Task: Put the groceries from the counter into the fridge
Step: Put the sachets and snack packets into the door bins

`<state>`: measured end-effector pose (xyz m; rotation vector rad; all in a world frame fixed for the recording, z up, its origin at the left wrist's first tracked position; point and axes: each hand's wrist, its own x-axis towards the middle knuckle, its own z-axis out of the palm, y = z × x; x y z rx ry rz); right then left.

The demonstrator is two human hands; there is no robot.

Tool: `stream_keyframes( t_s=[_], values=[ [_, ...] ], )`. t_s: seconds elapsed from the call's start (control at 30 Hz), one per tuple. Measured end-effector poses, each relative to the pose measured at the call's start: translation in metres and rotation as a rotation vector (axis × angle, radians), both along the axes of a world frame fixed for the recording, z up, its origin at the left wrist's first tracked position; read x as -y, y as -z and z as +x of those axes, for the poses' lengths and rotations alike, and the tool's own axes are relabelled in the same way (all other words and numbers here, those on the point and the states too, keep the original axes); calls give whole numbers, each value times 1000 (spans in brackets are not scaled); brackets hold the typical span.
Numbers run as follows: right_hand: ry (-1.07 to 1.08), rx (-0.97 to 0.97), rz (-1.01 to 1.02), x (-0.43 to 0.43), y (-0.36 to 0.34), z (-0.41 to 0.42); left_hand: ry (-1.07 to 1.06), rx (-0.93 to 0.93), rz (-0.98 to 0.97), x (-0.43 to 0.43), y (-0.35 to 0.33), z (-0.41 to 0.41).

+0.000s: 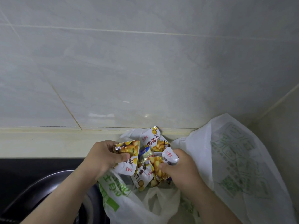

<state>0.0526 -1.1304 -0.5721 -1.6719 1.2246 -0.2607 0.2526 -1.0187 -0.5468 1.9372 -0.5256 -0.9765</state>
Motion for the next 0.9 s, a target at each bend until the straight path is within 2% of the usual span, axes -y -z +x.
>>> stream_keyframes(
  t_s=[0.17, 0.4, 0.6, 0.9],
  values=[
    [128, 125, 94, 5, -13, -10, -54, -61, -10, -8, 3, -3],
    [188, 199, 161, -6, -22, -17, -149, -240, -229, -25, -8, -15],
    [213, 345, 240, -22, -48, -25, -223, -406, -361, -41, -29, -29],
    [268, 409, 276, -56, -82, -37, -219, -438, -423, -92, -61, -56]
  ],
)
